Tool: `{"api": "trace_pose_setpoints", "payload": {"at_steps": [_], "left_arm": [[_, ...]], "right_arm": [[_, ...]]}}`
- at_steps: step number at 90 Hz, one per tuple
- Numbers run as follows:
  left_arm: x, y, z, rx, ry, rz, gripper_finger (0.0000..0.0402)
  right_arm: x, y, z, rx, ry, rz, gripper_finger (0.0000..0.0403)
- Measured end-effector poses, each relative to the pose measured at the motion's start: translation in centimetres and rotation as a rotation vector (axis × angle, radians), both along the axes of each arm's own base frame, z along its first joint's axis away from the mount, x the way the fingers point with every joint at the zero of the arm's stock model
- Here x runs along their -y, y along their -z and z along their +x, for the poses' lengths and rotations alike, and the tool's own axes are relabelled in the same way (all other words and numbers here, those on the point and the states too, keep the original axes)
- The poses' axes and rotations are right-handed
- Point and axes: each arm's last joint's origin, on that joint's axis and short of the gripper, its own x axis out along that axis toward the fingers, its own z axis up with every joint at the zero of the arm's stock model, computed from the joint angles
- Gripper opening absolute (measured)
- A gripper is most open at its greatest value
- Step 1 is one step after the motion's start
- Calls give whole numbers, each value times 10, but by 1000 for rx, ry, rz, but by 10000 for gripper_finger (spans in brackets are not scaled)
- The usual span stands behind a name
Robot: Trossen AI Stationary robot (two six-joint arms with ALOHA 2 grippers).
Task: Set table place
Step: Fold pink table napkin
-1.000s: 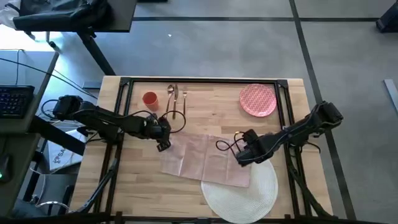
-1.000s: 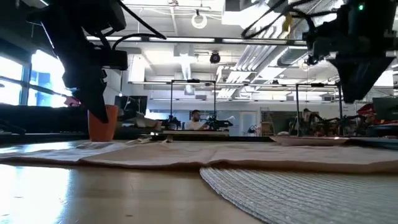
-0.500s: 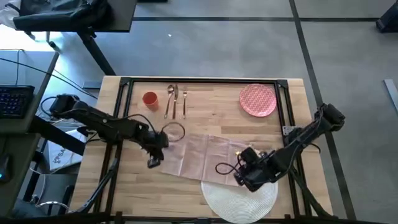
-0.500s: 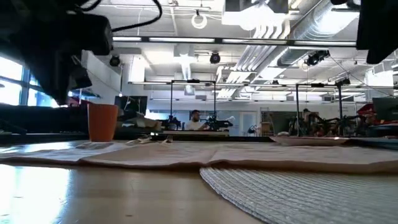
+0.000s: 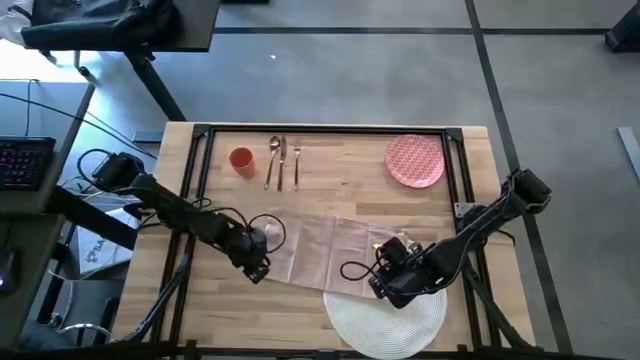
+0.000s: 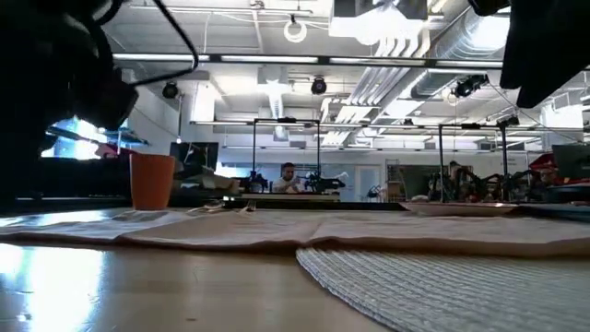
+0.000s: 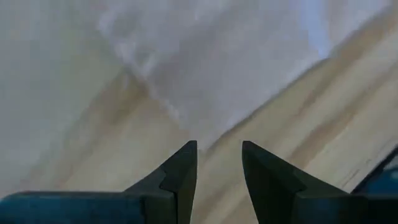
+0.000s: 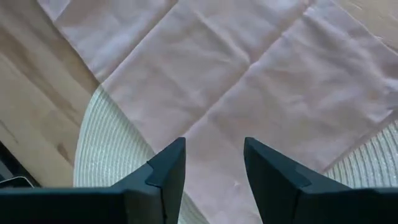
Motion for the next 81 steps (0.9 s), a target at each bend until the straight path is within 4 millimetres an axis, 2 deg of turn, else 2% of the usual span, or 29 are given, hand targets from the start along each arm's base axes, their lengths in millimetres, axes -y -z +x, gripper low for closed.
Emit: {"api": "trace_pose_setpoints", "payload": {"at_steps": [12, 31, 46, 57, 68, 81], "left_arm": [[2, 10, 4, -58, -90, -16, 111], [4, 25, 12, -86, -109, -30, 107], [4, 31, 13, -107, -71, -16, 64], [1, 28, 12, -80, -10, -5, 10], [-6, 18, 10, -62, 23, 48, 2], [-16, -10, 6, 4, 25, 137, 0]], "right_arm": [[0, 0, 0, -2, -21, -12, 142], [0, 0, 0, 2, -20, -20, 142], [2, 0, 1, 17, -10, -34, 142], [7, -1, 7, 29, -1, -32, 142], [19, -5, 23, 58, -40, -9, 142], [45, -20, 51, 130, -118, -4, 142]]}}
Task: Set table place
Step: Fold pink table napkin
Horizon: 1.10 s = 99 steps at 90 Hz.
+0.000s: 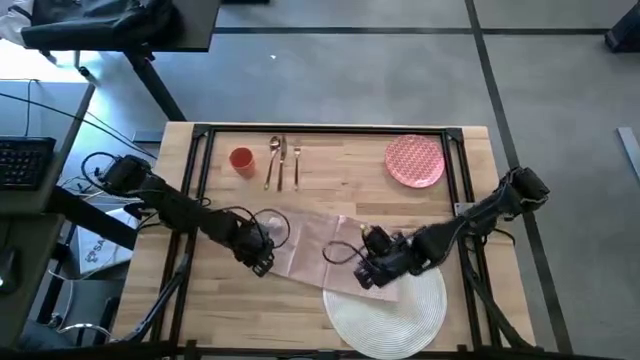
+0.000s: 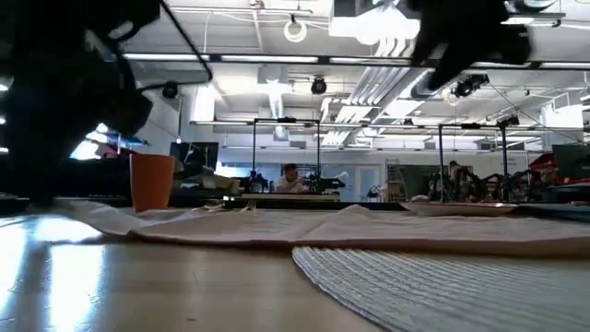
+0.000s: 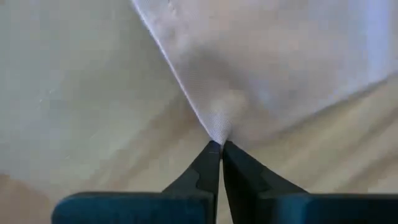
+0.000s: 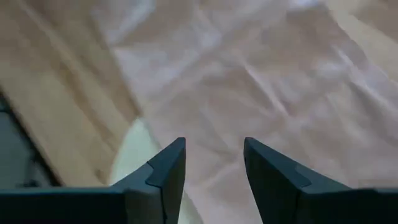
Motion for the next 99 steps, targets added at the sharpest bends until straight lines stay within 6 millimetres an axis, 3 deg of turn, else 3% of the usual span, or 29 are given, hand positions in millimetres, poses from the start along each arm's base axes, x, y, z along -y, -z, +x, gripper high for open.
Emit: {"api": "trace_pose_setpoints", "payload": {"at_steps": [34, 52, 78, 99], "left_arm": [[-19, -31, -25, 50, 11, 121, 0], [-19, -38, -21, 160, -14, 150, 0], [-6, -53, 1, 468, 154, 145, 0], [1, -53, 8, 542, 199, 156, 0]], "right_arm": [[123, -39, 61, 240, -204, -41, 142], [164, -48, 102, 224, -324, -100, 142], [216, -32, 171, 80, -497, -105, 142], [239, 14, 212, 120, -735, -163, 142]]}}
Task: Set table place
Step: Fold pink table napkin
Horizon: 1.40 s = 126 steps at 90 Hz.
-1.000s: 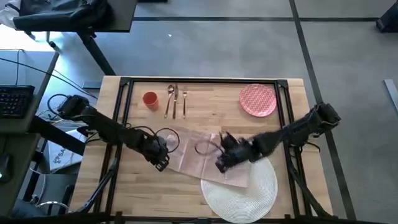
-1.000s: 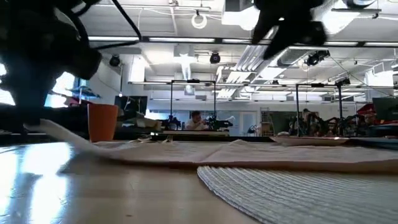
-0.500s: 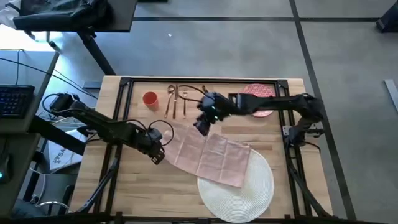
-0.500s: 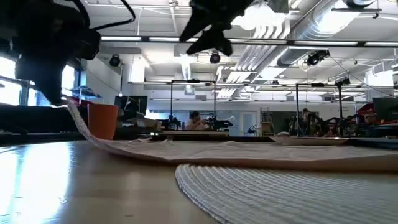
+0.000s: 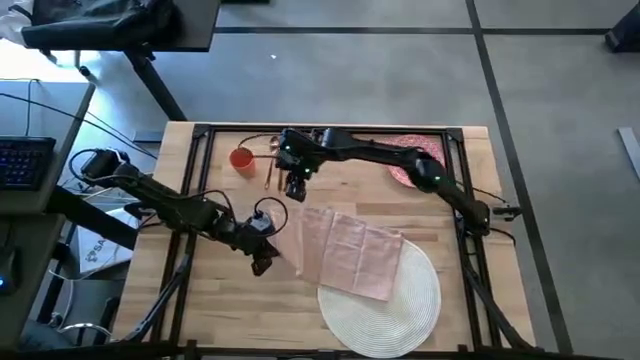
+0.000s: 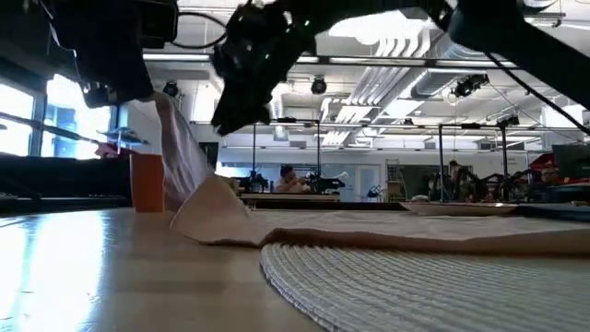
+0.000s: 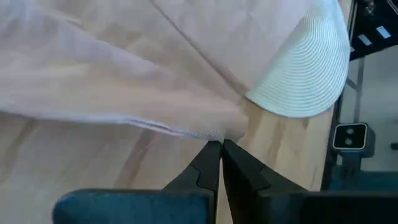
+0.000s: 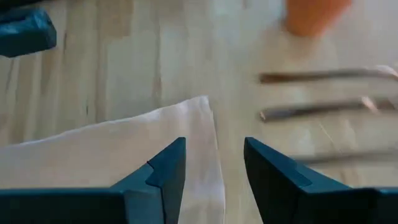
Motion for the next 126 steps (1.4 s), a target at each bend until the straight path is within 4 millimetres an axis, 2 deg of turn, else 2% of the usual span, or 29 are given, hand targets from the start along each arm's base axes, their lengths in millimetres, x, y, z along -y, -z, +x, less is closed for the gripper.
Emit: {"api": "trace_pose_setpoints", "payload": {"at_steps": [8, 24, 32, 43, 61, 74, 88, 104, 110, 120, 126], "left_arm": [[1, 4, 4, -8, -8, -11, 0], [7, 17, 14, -40, -82, -97, 0], [11, 24, 20, -56, -81, -143, 0], [14, 31, 25, -82, -83, -205, 0], [18, 36, 26, -108, -67, -228, 0], [18, 36, 25, -118, -51, -243, 0], [19, 36, 25, -130, -27, -249, 0], [18, 36, 24, -137, -28, -245, 0], [18, 37, 24, -144, -31, -244, 0], [18, 37, 23, -152, -40, -249, 0], [18, 37, 23, -164, -35, -266, 0]], "right_arm": [[2, 18, 2, 9, -69, -16, 146], [2, 37, 5, 41, -169, -94, 173], [2, 46, 12, 96, -164, -75, 193], [-1, 72, 20, 119, -207, -46, 207], [-17, 95, 33, 191, -309, -72, 196], [-26, 115, 34, 157, -363, -93, 186], [-28, 126, 34, 132, -383, -118, 177], [-30, 132, 37, 129, -370, -152, 137], [-30, 133, 36, 125, -369, -151, 104], [-31, 134, 36, 110, -365, -140, 25], [-31, 132, 36, 104, -331, -118, 10]]}}
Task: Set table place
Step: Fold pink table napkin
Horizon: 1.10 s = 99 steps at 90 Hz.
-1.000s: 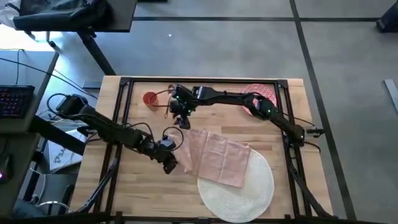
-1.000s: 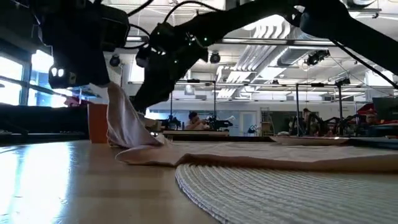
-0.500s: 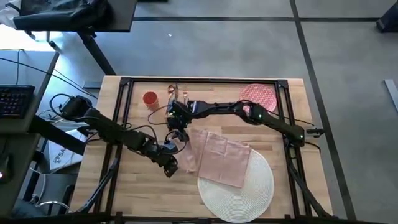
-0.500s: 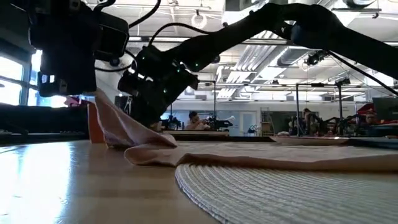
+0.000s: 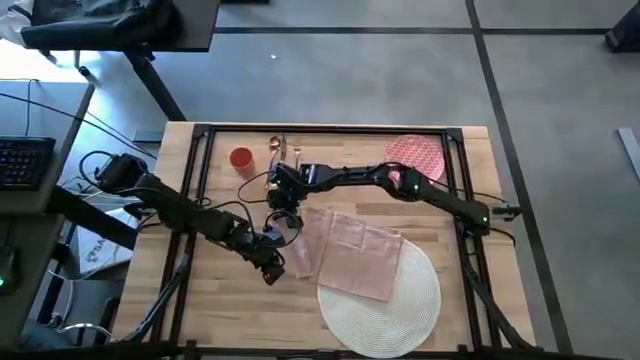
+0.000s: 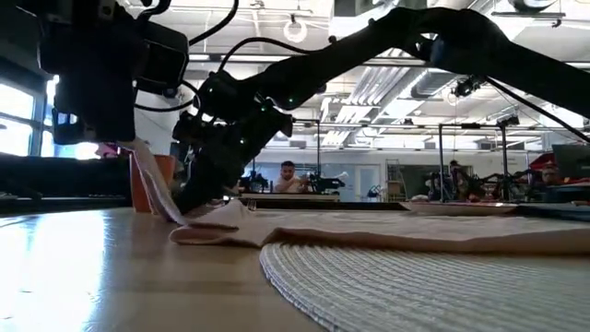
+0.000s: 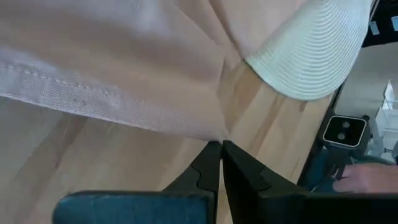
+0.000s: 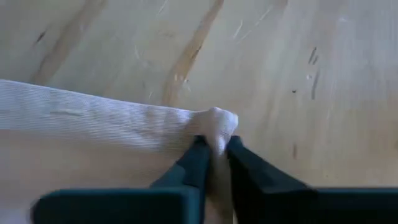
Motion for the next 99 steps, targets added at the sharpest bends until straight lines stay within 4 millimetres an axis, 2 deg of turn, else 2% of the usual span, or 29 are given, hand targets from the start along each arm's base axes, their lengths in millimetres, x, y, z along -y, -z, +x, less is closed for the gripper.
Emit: {"api": "trace_pose_setpoints", "payload": {"at_steps": [12, 21, 35, 44, 54, 62, 74, 90, 99], "left_arm": [[-1, -2, -5, -55, -30, -49, 0], [-2, -14, -10, -94, -77, -24, 0], [-10, -43, -20, -138, -174, 130, 0], [-16, -56, -26, -149, -244, 219, 0], [-22, -56, -34, -194, -355, 273, 0], [-26, -53, -39, -240, -470, 313, 0], [-33, -37, -38, -225, -627, 364, 3], [-49, -1, -37, -155, -799, 300, 35], [-58, 18, -38, -113, -848, 256, 61]], "right_arm": [[8, -16, 0, -41, 119, 43, 1], [22, -46, -6, -30, 187, 27, 1], [47, -106, -28, -2, 263, -33, 0], [60, -123, -41, -19, 285, -43, 0], [71, -141, -58, -59, 286, -58, 0], [76, -141, -68, -122, 247, -78, 0], [76, -128, -72, -197, 251, -43, 0], [58, -119, -78, -261, 199, 10, 0], [47, -113, -91, -306, 158, 14, 0]]}}
